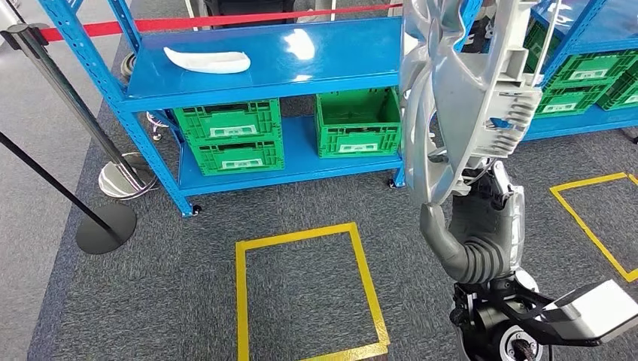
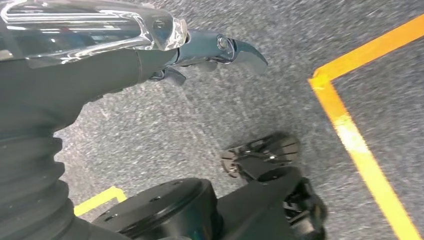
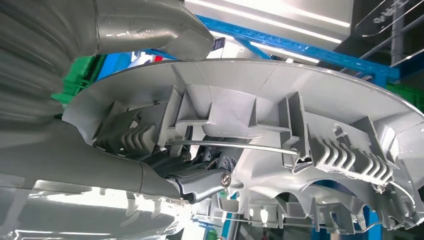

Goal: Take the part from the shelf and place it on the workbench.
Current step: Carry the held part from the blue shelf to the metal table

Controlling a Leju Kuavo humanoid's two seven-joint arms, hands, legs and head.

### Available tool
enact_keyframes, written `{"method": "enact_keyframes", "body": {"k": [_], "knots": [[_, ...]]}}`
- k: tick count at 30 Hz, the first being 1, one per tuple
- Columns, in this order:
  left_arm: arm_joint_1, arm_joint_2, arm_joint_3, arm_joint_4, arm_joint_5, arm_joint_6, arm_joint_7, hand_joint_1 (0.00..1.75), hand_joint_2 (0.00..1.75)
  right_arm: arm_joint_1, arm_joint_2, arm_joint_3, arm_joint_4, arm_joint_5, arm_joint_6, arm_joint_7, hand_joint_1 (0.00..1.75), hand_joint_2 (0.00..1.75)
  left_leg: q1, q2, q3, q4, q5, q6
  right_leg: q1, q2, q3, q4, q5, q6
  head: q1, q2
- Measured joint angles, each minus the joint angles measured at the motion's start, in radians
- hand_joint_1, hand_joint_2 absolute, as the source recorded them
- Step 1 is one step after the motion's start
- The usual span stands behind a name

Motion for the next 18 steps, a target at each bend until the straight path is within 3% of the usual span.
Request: {"method": "enact_keyframes", "body": {"k": [2,4,6,8,9,10,12,13,14,15,16,18], "knots": [[0.0,0.0,0.0,0.0,-0.001,-0.001,0.0,0.0,1.75,0.0,0.002,-0.002,-0.002,0.0,-0.001,0.002,1.75,1.75,-0.002,0.0,-0.032,0.011,0.018,-0.003,0.002,0.001,0.092,-0.107,0.048,-0.01,0.0,0.0],[-0.001,-0.001,0.0,0.0,-0.003,-0.001,0.0,0.0,1.75,0.0,0.005,-0.003,-0.006,0.0,-0.001,0.005,1.75,1.75,-0.005,-0.001,-0.054,0.02,0.035,-0.011,0.005,0.002,0.196,-0.265,0.038,-0.019,-0.001,0.0],[-0.001,-0.001,0.0,0.0,-0.005,-0.001,0.0,0.0,1.75,0.0,0.007,-0.004,-0.01,0.0,-0.001,0.006,1.75,1.75,-0.004,-0.001,-0.065,0.02,0.056,-0.022,0.011,0.003,0.229,-0.335,0.019,-0.026,-0.001,0.0],[0.001,0.0,0.001,0.0,-0.006,-0.002,0.0,0.0,1.75,-0.001,0.009,-0.005,-0.01,0.0,-0.001,0.007,1.75,1.75,-0.003,-0.002,-0.078,0.018,0.064,-0.034,0.009,0.001,0.211,-0.339,0.036,-0.039,0.0,0.0],[0.002,0.001,0.002,0.0,-0.006,-0.002,0.001,0.0,1.75,-0.002,0.011,-0.006,-0.01,0.0,-0.001,0.007,1.75,1.75,-0.002,-0.003,-0.088,0.031,0.043,-0.041,0.006,-0.001,0.2,-0.34,0.048,-0.045,-0.002,0.0],[0.003,0.001,0.002,0.0,-0.007,-0.003,0.002,0.0,1.75,-0.003,0.013,-0.006,-0.01,0.0,-0.001,0.008,1.75,1.75,-0.001,-0.004,-0.1,0.06,0.002,-0.047,0.003,-0.003,0.187,-0.341,0.06,-0.051,-0.004,0.0],[0.002,0.001,0.003,0.0,-0.007,-0.003,0.004,0.0,1.75,-0.006,0.017,-0.008,-0.01,-0.001,-0.001,0.009,1.75,1.75,0.004,-0.005,-0.128,0.177,-0.104,-0.056,0.003,-0.005,0.157,-0.339,0.083,-0.056,-0.009,0.0],[0.002,0.002,0.005,0.0,-0.007,-0.002,0.004,0.0,1.75,-0.008,0.018,-0.009,-0.009,-0.002,-0.001,0.01,1.75,1.75,0.006,-0.005,-0.138,0.242,-0.134,-0.059,0.003,-0.005,0.142,-0.338,0.095,-0.057,-0.01,0.0],[0.002,0.002,0.006,0.0,-0.007,-0.001,0.006,0.0,1.75,-0.011,0.02,-0.01,-0.007,-0.002,0.0,0.011,1.75,1.75,0.006,-0.005,-0.139,0.291,-0.137,-0.06,0.004,-0.006,0.125,-0.335,0.106,-0.057,-0.009,0.0],[0.002,0.002,0.008,0.0,-0.006,0.0,0.006,0.0,1.75,-0.014,0.021,-0.01,-0.005,-0.003,0.0,0.012,1.75,1.75,0.006,-0.005,-0.128,0.31,-0.114,-0.06,0.004,-0.006,0.109,-0.332,0.116,-0.056,-0.01,0.0],[0.002,0.002,0.01,0.0,-0.006,0.001,0.007,0.0,1.75,-0.016,0.022,-0.011,-0.003,-0.005,0.001,0.012,1.75,1.75,0.006,-0.005,-0.101,0.296,-0.082,-0.058,0.004,-0.006,0.094,-0.327,0.124,-0.054,-0.01,0.0],[0.001,0.002,0.013,0.0,-0.006,0.002,0.008,0.0,1.75,-0.02,0.023,-0.013,-0.001,-0.009,0.002,0.014,1.75,1.75,0.004,-0.007,0.003,0.17,-0.048,-0.052,0.006,-0.006,0.071,-0.319,0.138,-0.048,-0.01,0.0]]}}
